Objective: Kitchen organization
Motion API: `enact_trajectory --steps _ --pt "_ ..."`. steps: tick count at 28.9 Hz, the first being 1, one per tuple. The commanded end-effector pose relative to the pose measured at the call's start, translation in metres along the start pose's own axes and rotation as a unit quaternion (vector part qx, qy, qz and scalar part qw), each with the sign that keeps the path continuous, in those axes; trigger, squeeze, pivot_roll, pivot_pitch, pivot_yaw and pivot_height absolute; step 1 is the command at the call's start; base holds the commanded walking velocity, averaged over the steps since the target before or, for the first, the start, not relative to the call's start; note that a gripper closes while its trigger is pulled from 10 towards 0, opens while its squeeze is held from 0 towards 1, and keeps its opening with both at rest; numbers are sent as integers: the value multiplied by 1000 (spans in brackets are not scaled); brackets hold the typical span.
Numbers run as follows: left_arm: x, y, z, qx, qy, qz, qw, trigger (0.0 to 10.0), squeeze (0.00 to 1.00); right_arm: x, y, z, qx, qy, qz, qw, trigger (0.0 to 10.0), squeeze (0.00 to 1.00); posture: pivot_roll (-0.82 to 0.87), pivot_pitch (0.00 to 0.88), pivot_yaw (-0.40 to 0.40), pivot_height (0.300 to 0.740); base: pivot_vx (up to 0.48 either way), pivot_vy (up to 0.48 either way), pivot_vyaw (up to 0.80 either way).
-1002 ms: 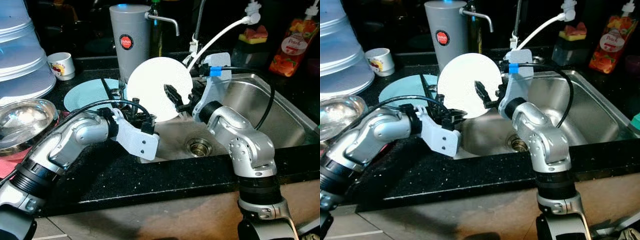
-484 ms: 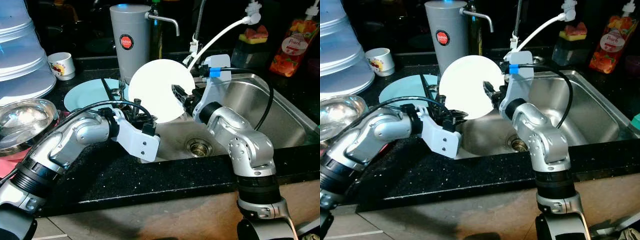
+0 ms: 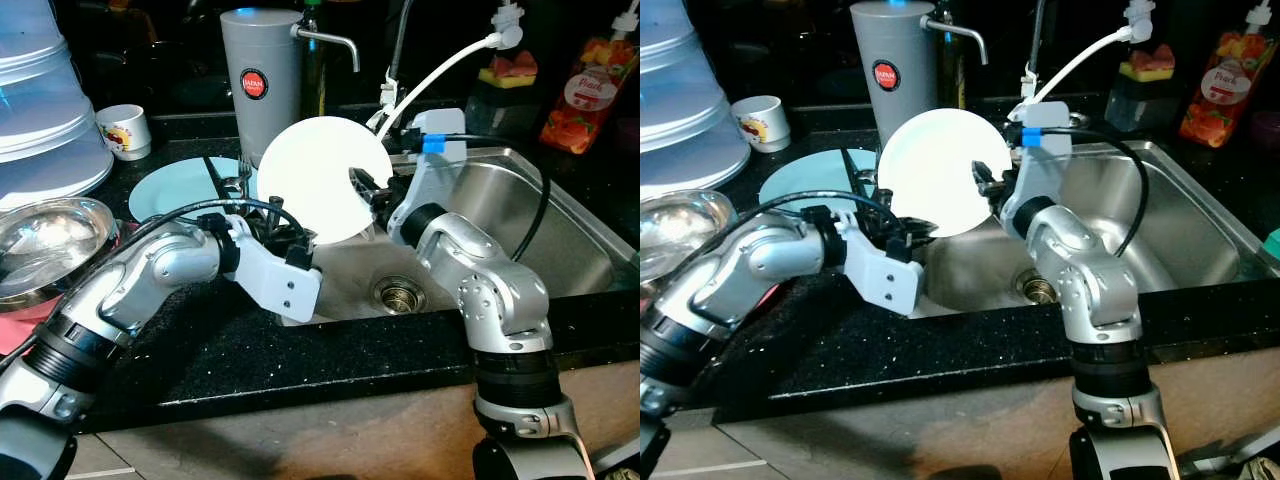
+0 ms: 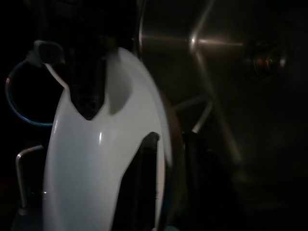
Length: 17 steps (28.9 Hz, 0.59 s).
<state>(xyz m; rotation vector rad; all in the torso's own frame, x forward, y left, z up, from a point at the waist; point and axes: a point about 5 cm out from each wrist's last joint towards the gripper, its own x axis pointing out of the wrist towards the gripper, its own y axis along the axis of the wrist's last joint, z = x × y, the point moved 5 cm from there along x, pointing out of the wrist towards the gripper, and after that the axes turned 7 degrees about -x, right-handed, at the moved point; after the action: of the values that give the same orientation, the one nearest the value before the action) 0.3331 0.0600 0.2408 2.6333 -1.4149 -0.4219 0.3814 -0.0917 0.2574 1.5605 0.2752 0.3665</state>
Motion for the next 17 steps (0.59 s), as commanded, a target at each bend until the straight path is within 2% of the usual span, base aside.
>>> enact_trajectory --steps 1,17 --pt "0 -1 -3 -7 5 0 1000 10000 1000 2 5 -2 2 5 7 1000 0 0 30 0 0 740 0 0 0" --pt "0 -1 -9 10 20 0 1000 10000 1000 1 7 -1 5 5 10 1000 0 0 31 0 -2 740 0 0 0"
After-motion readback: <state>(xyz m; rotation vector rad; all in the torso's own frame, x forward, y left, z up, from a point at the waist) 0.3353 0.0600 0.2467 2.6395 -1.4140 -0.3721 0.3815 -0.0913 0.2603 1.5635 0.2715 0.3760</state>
